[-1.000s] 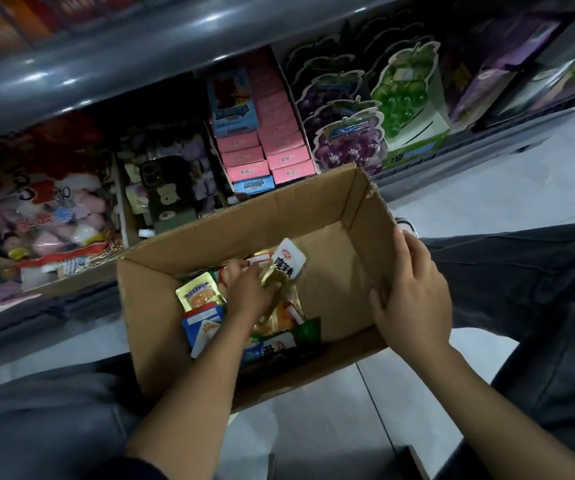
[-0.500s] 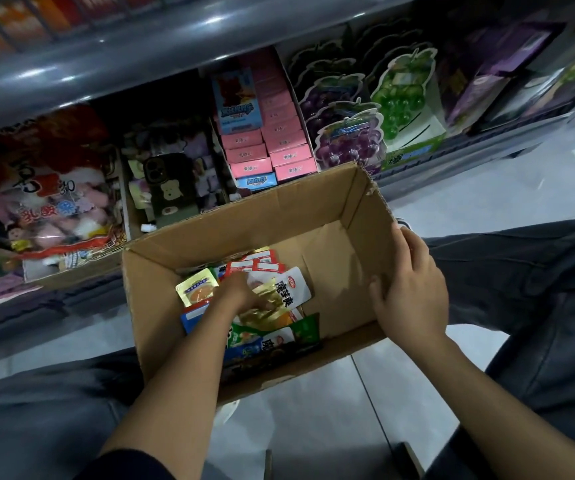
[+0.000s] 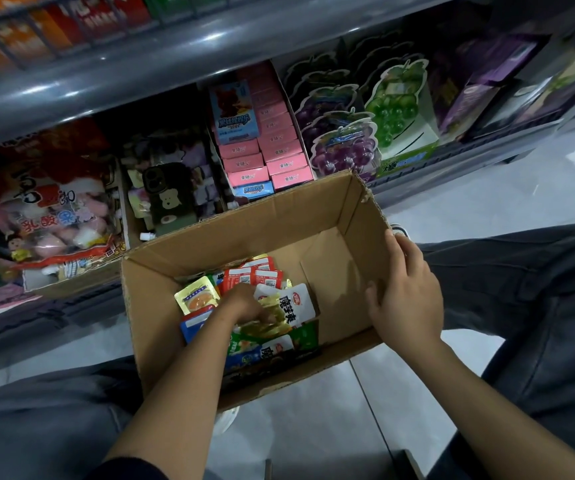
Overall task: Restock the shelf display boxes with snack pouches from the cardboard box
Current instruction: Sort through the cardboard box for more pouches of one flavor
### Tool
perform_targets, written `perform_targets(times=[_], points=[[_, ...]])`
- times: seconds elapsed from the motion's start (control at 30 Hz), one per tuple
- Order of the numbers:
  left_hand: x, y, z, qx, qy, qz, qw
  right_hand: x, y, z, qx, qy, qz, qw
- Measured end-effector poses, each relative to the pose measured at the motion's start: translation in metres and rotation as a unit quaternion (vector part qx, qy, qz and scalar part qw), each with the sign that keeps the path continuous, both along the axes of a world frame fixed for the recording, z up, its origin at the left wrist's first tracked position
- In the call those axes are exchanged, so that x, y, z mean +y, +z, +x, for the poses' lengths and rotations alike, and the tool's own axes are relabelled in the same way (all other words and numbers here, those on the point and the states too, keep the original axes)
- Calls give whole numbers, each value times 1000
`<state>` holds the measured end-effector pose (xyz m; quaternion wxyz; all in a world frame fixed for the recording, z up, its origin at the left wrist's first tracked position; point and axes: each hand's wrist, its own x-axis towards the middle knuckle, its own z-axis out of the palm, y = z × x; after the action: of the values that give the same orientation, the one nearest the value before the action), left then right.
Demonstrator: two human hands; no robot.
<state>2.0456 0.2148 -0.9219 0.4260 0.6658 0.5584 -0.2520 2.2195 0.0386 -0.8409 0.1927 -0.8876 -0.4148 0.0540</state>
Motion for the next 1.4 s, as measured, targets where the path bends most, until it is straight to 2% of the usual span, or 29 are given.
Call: perform_targets(times=[0.1,0.17,0.23,0.3,0.4,0.47,0.7,0.9,1.07,1.17,1.4], points=[[1,0,1,-40,87,13,995,-1,1,0,4,2,3,1000],[5,2,3,-89,172,15,981,-1,1,1,7,4,6,1000],[9,2,4,-125,210,41,969,-1,0,1,10,4,9,1000],[13,-2,3,-117,188,96,970,-1,0,1,14,6,10,1000],[9,-9,-1,-36,93,160,982,-2,-1,1,15,7,11,1000],[2,-12,-2,-22,70,186,980,-2,-1,1,12,2,12,1000],[-7,-15,-1,-103,110,179,972,1,-3,0,7,-3,14,1000],[-17,-10,11,-154,99,190,965,0,-3,0,-4,-2,13,1000],[-18,-9,11,-126,93,175,972,0,-3,0,-10,-2,13,1000],[-20,-6,11,-168,124,169,963,0,-4,0,-12,-5,8,1000],[-14,17,21,-196,198,146,949,0,-4,1,-4,-4,4,1000]])
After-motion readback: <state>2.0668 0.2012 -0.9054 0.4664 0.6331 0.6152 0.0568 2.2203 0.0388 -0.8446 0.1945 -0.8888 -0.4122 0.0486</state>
